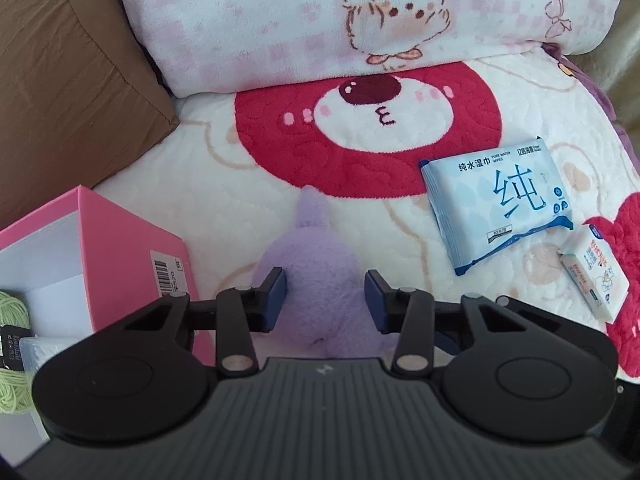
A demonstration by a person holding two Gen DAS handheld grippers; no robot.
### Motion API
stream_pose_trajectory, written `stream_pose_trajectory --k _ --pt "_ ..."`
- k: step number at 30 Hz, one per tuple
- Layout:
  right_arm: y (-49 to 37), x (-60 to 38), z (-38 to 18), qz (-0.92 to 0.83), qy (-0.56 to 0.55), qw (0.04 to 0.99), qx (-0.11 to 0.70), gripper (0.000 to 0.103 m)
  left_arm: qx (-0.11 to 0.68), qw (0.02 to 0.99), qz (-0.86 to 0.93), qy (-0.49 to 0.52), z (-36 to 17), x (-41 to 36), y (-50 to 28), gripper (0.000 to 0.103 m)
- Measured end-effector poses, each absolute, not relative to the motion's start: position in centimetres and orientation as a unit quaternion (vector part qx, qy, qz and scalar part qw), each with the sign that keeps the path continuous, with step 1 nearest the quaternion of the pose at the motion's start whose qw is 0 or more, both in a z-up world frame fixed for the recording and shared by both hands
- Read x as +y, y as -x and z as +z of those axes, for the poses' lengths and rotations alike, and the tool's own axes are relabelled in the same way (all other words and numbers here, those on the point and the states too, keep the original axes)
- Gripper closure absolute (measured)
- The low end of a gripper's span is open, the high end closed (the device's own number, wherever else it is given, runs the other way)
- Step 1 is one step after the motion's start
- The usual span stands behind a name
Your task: Organize objects
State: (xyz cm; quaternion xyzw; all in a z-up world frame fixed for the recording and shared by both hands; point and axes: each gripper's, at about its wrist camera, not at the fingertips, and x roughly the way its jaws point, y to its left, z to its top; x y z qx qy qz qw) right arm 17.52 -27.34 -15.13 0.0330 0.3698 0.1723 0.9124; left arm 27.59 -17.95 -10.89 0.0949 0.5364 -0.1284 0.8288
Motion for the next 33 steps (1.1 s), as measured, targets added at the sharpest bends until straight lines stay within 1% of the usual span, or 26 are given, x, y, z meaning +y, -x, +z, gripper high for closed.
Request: stream_pose_trajectory --k 5,7,10,16,20,23,27,33 --pt "-17.0 -27.2 -15.0 0.169 -0.028 0.914 0.367 0.059 0.52 0.839 -0.119 -0.107 -10.8 -18.0 -27.2 0.062" --pt "-17.0 -27.3 -14.9 0.168 -0.031 0.914 0.368 0.06 0.506 0.844 -0.12 -0.134 -11.0 -18.6 -26.9 0.06" --pt "-17.2 -27.6 -15.1 0.167 -0.037 0.912 0.372 0.061 0.502 0.846 -0.117 -0.139 -11.3 -18.9 -27.2 0.058" --pt "-17.3 -28.1 -15.5 0.168 -0.042 0.912 0.371 0.061 0.501 0.845 -0.108 -0.151 -12.3 -19.1 -27.8 0.049" --pt "-17.1 -28.7 -15.6 0.165 -0.048 0.912 0.371 0.061 0.508 0.848 -0.095 -0.115 -12.5 -18.5 -28.1 0.046" --pt "-17.0 -29.0 -15.5 0.163 -0.052 0.912 0.373 0.061 0.501 0.852 -0.099 -0.116 -12.6 -18.8 -27.6 0.047" --pt "-16.8 -29.5 -15.7 0.155 -0.056 0.911 0.379 0.061 0.498 0.851 -0.12 -0.119 -12.1 -19.1 -26.5 0.053" --pt "-14.3 -31.1 -15.7 0.148 -0.104 0.902 0.392 0.061 0.51 0.837 -0.164 -0.113 -12.1 -19.6 -24.4 0.055"
